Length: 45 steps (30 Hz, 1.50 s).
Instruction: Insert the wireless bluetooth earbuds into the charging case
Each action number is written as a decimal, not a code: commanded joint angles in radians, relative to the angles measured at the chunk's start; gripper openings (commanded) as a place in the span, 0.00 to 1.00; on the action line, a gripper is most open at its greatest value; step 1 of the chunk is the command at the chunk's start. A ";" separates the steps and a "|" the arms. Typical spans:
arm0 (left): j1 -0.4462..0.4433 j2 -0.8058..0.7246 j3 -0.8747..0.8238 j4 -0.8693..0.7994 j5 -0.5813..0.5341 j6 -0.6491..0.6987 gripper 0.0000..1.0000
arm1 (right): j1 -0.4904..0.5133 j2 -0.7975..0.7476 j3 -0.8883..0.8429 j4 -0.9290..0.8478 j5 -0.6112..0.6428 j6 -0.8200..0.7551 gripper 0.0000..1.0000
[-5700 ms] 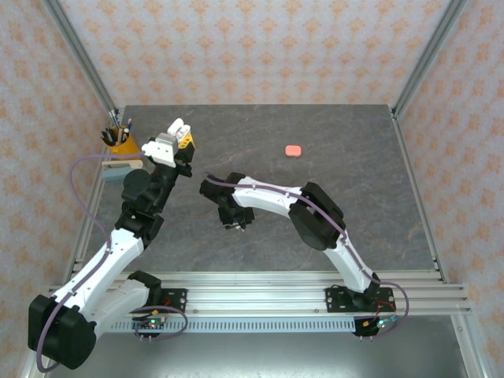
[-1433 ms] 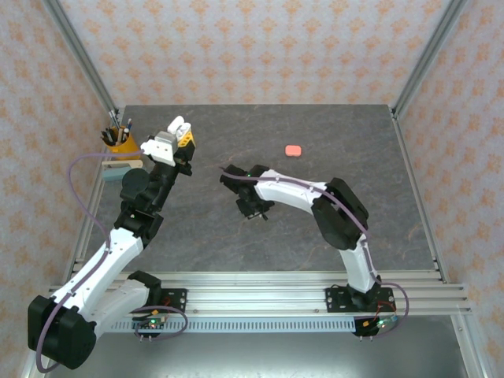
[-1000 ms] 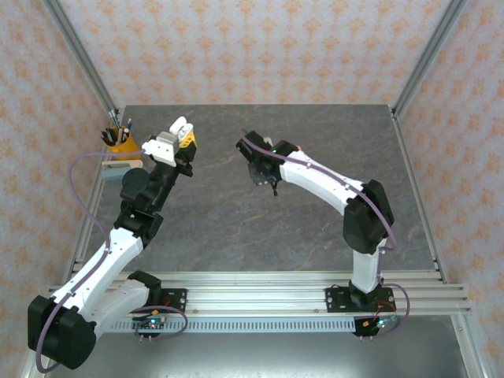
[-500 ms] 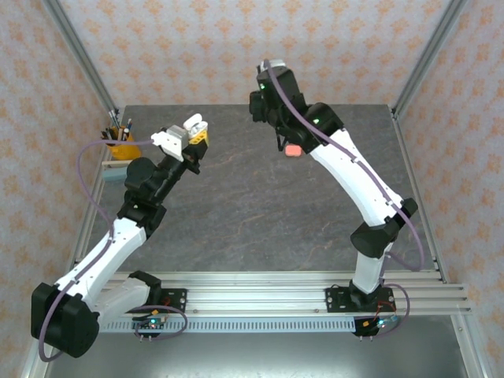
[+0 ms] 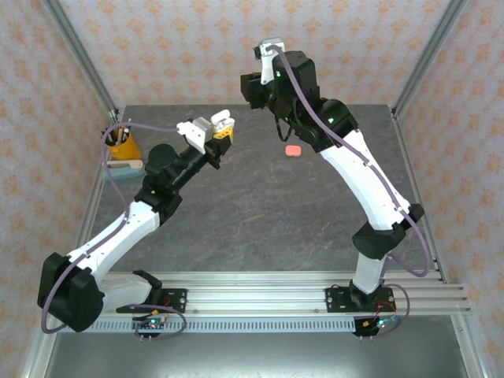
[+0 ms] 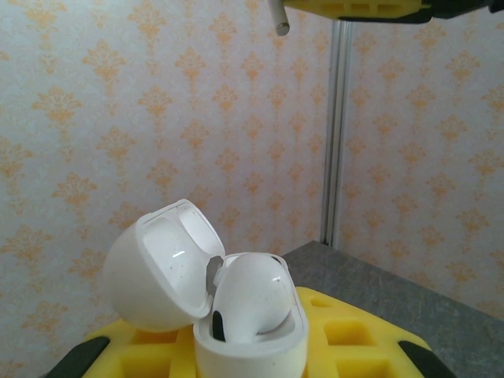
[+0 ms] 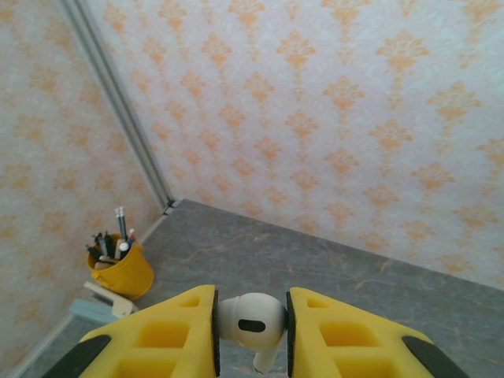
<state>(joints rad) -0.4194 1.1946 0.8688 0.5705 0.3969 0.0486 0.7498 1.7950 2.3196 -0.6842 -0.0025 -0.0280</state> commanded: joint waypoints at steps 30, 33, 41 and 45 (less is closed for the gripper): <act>-0.025 0.079 0.161 0.090 0.023 -0.040 0.00 | -0.001 -0.157 -0.312 0.285 -0.183 0.064 0.25; -0.026 0.077 0.166 0.088 0.023 -0.039 0.00 | -0.001 -0.149 -0.312 0.284 -0.185 0.069 0.25; -0.027 0.073 0.173 0.080 0.025 -0.033 0.00 | -0.001 -0.142 -0.324 0.282 -0.186 0.077 0.25; -0.027 0.071 0.174 0.078 0.022 -0.032 0.00 | -0.001 -0.140 -0.331 0.284 -0.189 0.085 0.25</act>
<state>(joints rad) -0.4389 1.2724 1.0019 0.6216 0.4091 0.0231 0.7498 1.6474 1.9995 -0.4274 -0.1806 0.0414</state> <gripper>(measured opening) 0.224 0.249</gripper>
